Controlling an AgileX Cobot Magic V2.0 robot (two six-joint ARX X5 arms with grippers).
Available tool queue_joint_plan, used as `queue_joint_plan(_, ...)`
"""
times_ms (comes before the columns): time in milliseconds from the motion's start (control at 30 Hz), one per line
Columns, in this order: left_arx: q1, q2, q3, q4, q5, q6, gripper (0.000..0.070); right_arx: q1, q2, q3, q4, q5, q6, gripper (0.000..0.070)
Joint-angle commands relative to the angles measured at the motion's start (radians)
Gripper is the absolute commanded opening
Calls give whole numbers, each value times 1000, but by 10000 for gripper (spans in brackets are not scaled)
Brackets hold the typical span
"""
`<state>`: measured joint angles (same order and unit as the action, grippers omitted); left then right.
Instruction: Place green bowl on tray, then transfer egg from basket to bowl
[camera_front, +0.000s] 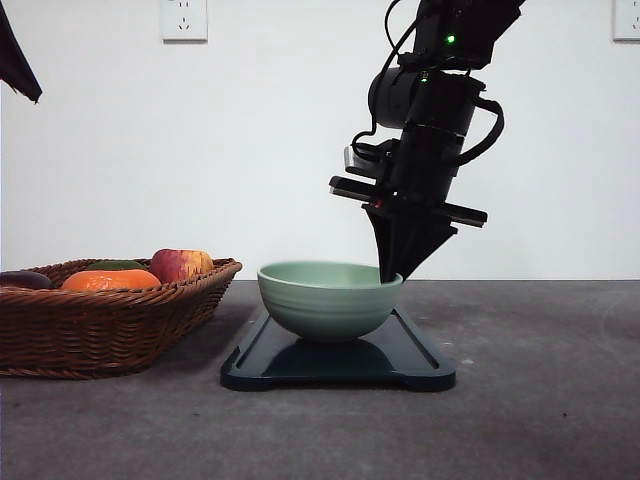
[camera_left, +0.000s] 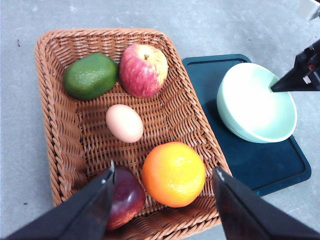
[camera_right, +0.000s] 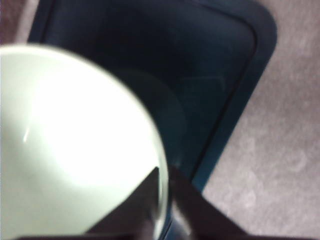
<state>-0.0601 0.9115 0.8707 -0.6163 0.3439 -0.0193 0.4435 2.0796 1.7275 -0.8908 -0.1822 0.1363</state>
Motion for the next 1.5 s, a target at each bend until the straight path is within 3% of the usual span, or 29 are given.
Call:
queue_joint_plan(0, -1, 10, 20, 10, 5, 0, 391, 7, 24, 32, -7, -1, 9, 182)
queue_joint_plan(167, -1, 10, 20, 11, 5, 0, 391, 7, 7, 66, -37, 0, -43, 193)
queue_joint_plan(367, -1, 10, 20, 10, 5, 0, 391, 29, -60, -4, 18, 57, -45, 220)
queue_joint_plan(700, -2, 10, 20, 4, 5, 0, 391, 91, -411, -609, 539, 81, -39, 219)
queue_joint_plan(900, -2, 10, 20, 2, 5, 0, 391, 97, -636, -900, 689, 84, -18, 219)
queue_joint_plan(1200, -6, 10, 20, -19, 5, 0, 391, 97, -1050, -1202, 686, 136, -16, 219)
queue_joint_plan(1467, -6, 10, 20, -21, 5, 0, 391, 97, -1352, -1268, 625, 194, -10, 219)
